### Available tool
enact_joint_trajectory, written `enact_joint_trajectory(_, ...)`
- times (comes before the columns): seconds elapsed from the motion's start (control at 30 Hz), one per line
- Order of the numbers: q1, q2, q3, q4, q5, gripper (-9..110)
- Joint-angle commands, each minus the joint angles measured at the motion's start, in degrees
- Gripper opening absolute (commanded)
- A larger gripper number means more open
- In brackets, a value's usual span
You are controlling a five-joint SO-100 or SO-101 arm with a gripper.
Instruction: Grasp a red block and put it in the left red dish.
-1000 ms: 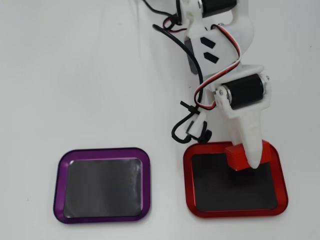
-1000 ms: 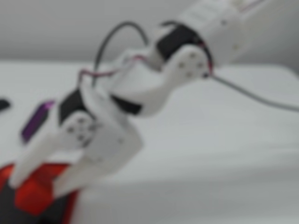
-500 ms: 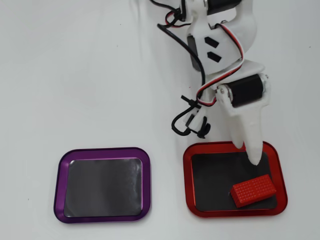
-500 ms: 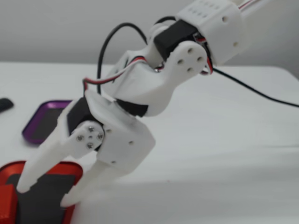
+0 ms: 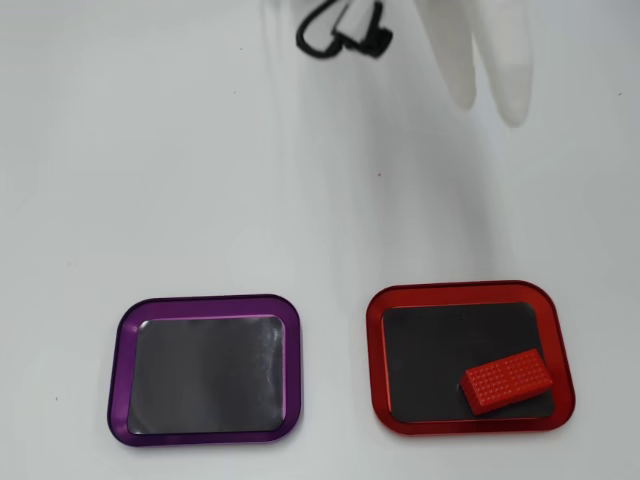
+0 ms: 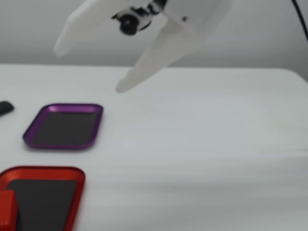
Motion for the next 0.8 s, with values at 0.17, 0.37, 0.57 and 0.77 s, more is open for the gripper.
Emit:
enact_joint_trajectory(0.17,0.3,29.6,15.3,7.4,0.0,23)
enact_joint_trajectory(0.37,4.7,52.6,32.3,6.9,0.0,23)
enact_joint_trajectory(0.57,15.3,73.8,49.8,6.8,0.4,23)
enact_joint_trajectory(0.77,16.4,92.8,66.4,8.3,0.5,23)
